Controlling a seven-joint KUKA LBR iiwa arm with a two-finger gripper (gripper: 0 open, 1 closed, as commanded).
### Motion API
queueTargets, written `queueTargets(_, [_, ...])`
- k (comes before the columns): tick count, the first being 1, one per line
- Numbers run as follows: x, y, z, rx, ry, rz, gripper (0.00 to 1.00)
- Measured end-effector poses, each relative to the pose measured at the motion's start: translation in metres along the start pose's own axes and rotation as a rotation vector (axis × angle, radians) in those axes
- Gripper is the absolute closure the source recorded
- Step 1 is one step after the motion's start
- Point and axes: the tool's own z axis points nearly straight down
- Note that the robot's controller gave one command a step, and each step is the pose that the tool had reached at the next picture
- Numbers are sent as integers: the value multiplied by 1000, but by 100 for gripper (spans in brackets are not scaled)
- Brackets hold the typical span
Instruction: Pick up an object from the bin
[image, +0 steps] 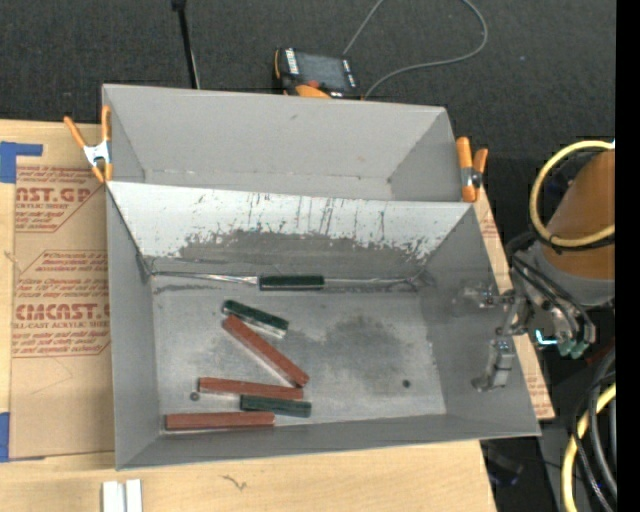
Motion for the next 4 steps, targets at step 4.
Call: queueTargets(4, [-59, 282, 147, -2, -9, 299, 0])
